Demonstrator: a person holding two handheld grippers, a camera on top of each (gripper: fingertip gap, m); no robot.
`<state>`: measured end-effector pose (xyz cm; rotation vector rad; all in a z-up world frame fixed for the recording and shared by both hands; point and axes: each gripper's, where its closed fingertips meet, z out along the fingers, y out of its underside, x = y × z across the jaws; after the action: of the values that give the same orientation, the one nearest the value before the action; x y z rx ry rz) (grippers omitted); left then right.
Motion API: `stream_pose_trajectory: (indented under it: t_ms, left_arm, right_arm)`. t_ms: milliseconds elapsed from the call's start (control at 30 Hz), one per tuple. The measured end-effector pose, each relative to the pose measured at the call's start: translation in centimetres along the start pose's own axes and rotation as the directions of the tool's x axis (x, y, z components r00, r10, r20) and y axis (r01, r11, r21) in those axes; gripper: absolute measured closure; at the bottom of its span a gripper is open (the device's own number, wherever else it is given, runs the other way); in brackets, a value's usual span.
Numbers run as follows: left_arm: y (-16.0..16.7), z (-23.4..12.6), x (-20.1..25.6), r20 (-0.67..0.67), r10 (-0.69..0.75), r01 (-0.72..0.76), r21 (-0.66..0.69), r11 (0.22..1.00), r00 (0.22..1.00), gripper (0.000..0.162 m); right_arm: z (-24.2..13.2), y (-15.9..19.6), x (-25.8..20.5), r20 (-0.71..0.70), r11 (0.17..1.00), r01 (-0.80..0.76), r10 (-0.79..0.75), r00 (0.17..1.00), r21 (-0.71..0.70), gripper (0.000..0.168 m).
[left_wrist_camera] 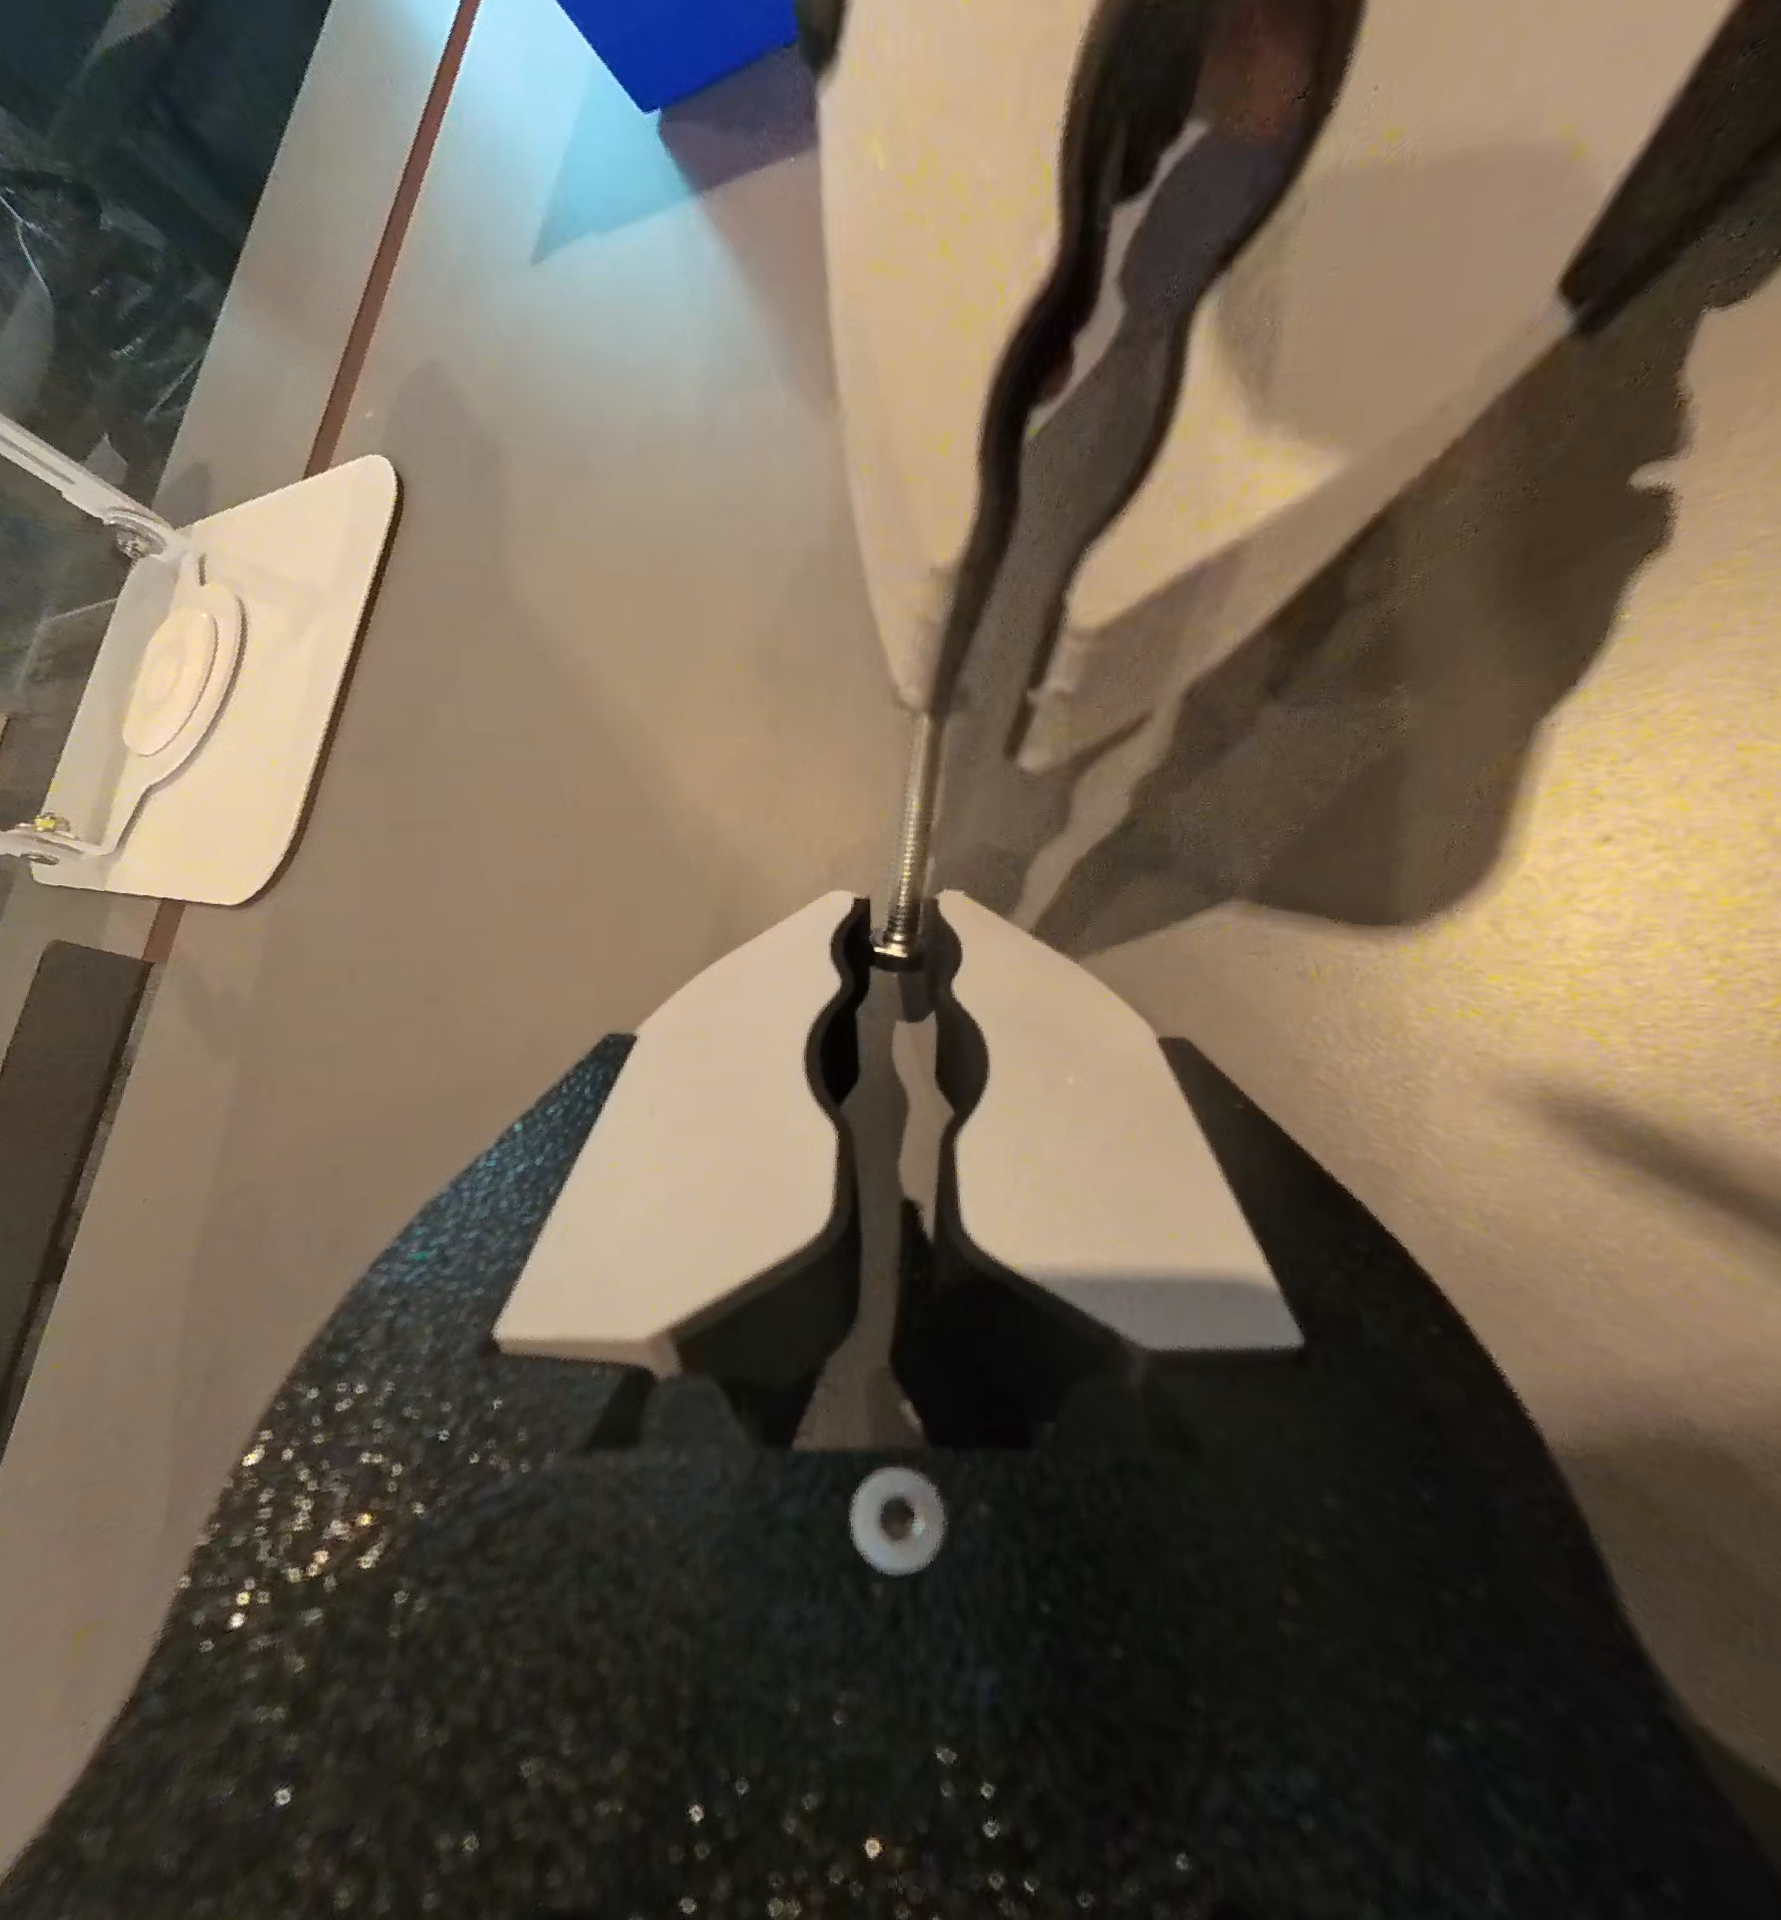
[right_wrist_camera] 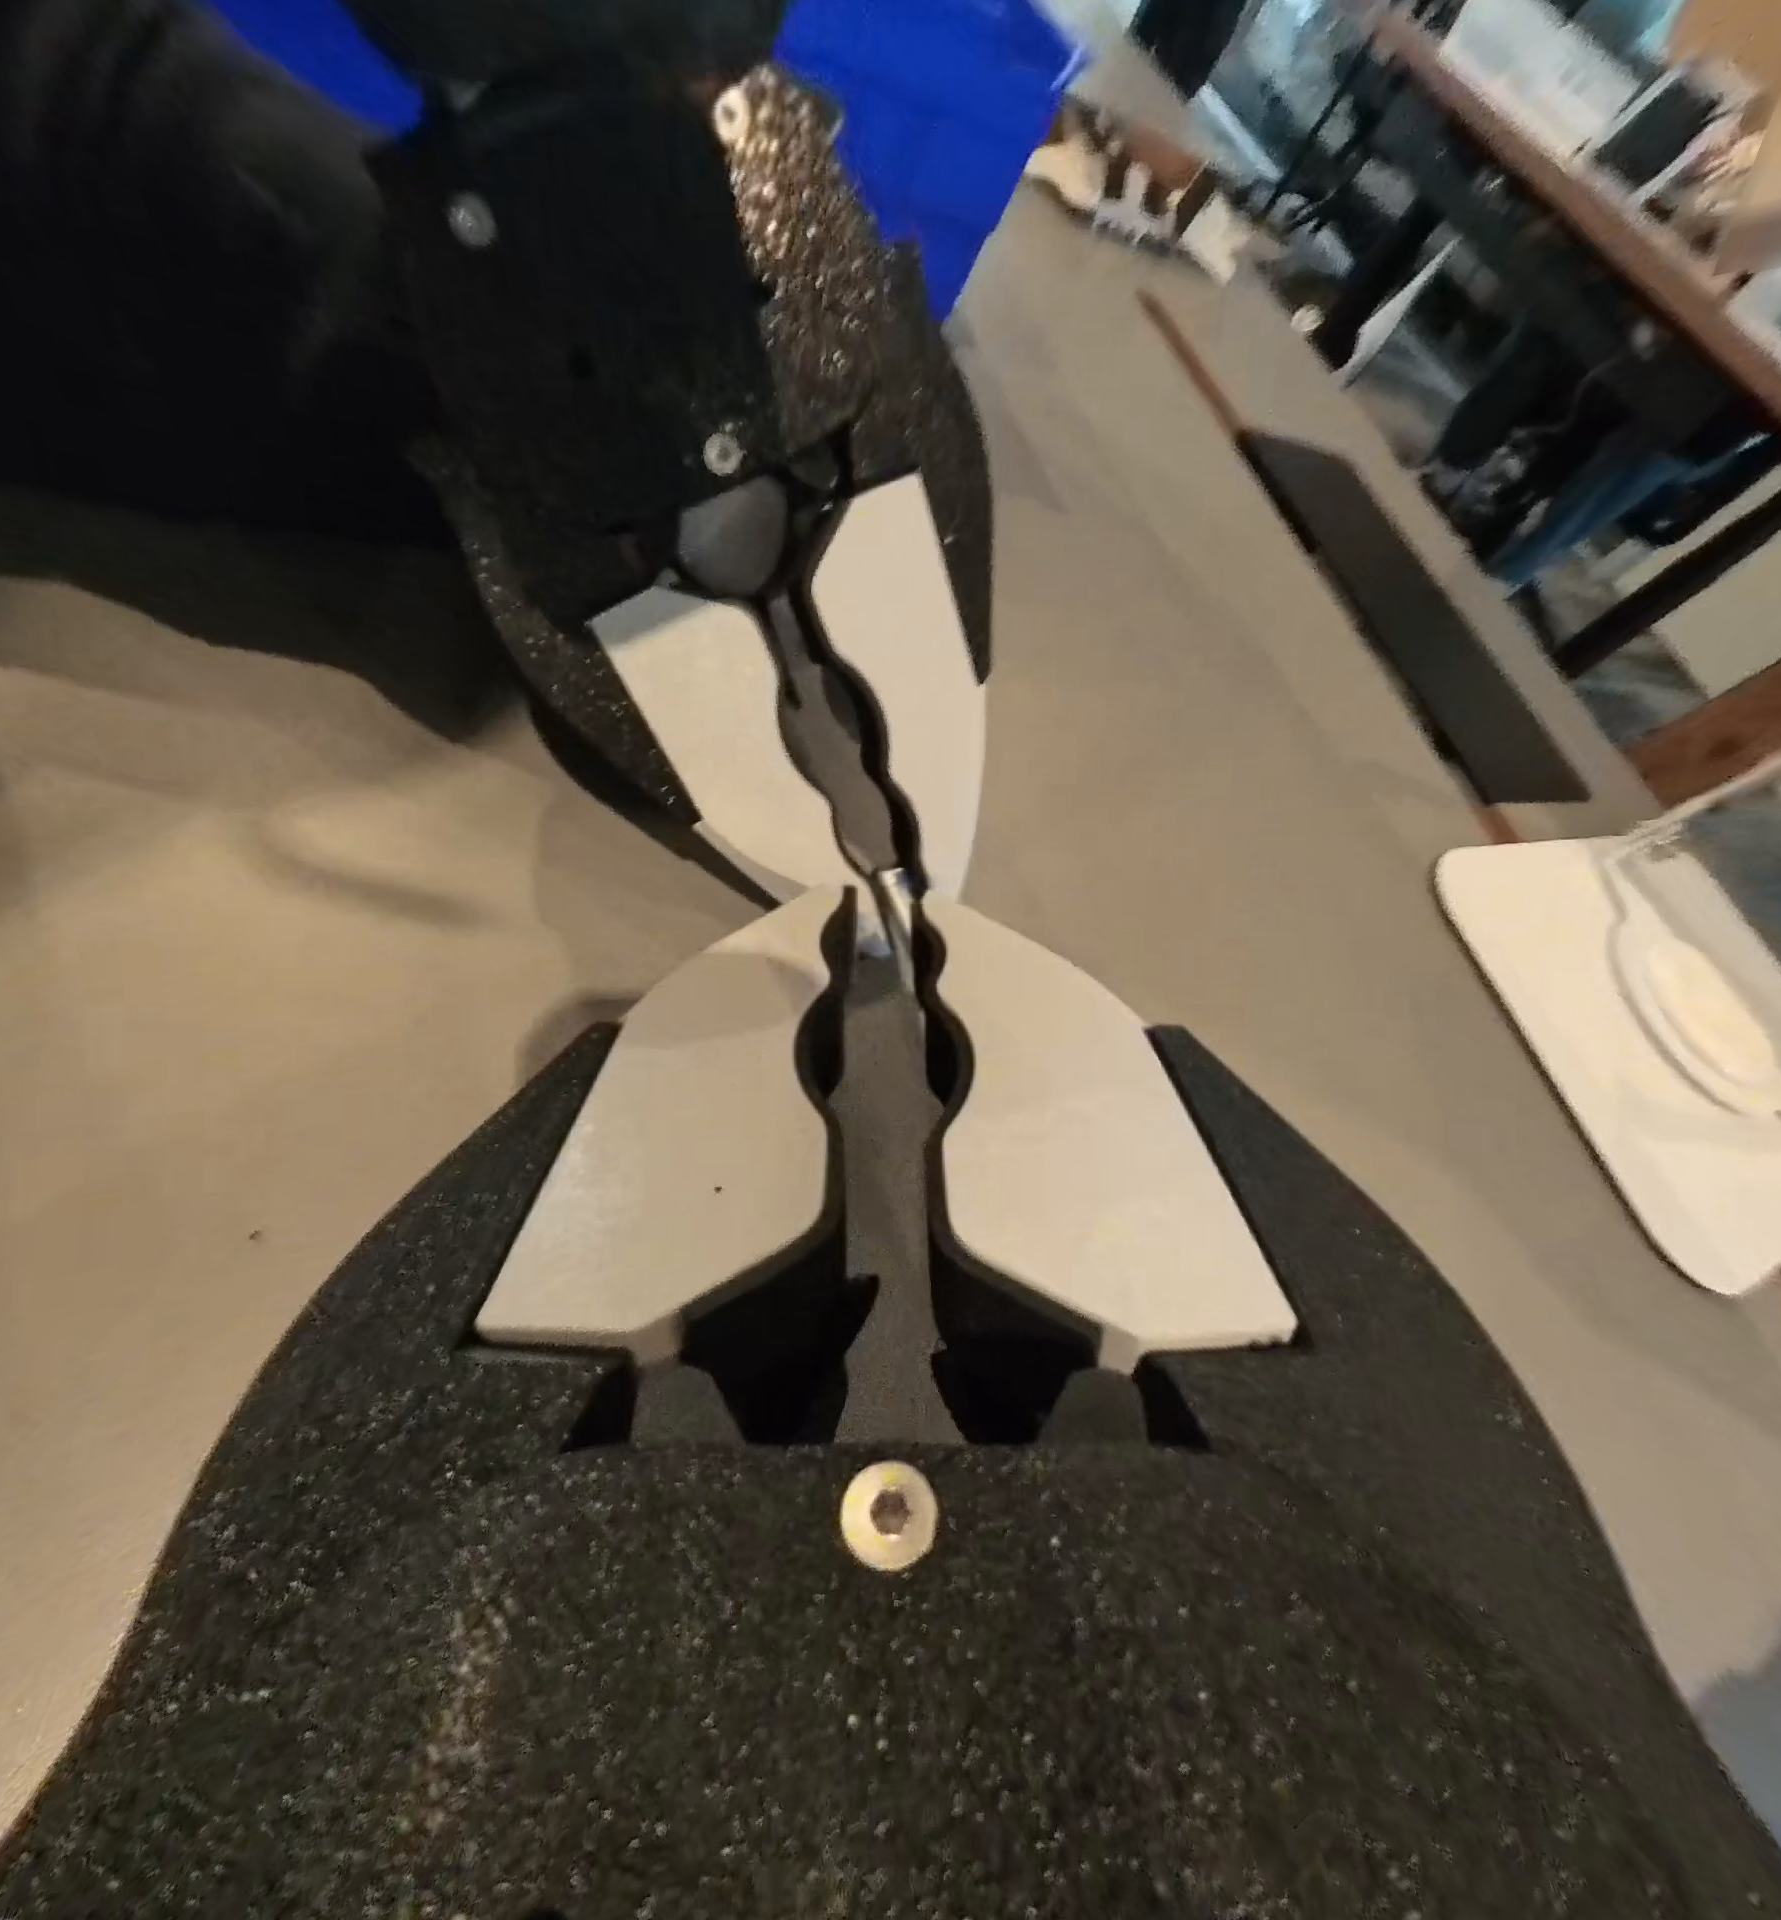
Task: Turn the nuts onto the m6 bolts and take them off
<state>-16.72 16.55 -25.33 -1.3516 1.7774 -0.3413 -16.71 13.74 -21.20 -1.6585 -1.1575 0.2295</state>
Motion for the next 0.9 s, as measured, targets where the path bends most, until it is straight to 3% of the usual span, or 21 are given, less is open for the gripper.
stream_pose_trajectory:
  t_ms: [133,267,367,433,600,700,833,900]
  left_arm:
    - [0.0,0.0,0.0,0.001,0.001,-0.001,0.001,1.0,1.0,0.152]
    - [0.0,0.0,0.0,0.002,0.001,-0.001,0.002,1.0,1.0,0.152]
    - [0.0,0.0,0.0,0.002,0.001,-0.001,0.001,1.0,1.0,0.152]
    - [0.0,0.0,0.0,0.001,0.0,0.0,0.002,1.0,1.0,0.152]
    - [0.0,0.0,0.0,0.002,0.0,0.0,0.002,1.0,1.0,0.152]
    - [0.0,0.0,0.0,0.002,0.002,-0.002,0.002,1.0,1.0,0.152]
    - [0.0,0.1,-0.1,0.001,0.0,0.0,0.002,1.0,1.0,0.152]
    - [0.0,0.1,-0.1,0.0,-0.001,0.001,0.003,1.0,1.0,0.152]
  right_arm:
    - [0.0,0.6,0.8,-0.042,1.0,-0.011,0.01,0.999,-0.027,0.142]
    - [0.6,1.2,0.1,-0.015,0.998,-0.005,0.004,1.0,-0.066,0.138]
    - [0.4,0.9,-0.9,0.058,0.999,-0.005,0.008,0.998,-0.053,0.168]
    - [0.1,0.5,-0.4,0.031,0.999,-0.002,0.003,1.0,-0.034,0.168]
    - [0.5,1.1,0.4,-0.035,0.998,0.016,-0.018,0.999,-0.065,0.143]
    - [0.8,1.5,0.1,-0.033,0.995,0.031,-0.034,0.999,-0.09,0.139]
    - [0.4,1.3,-0.6,0.025,0.996,0.035,-0.033,0.999,-0.08,0.167]
    - [0.2,1.0,-0.4,0.016,0.997,0.036,-0.035,0.999,-0.062,0.167]
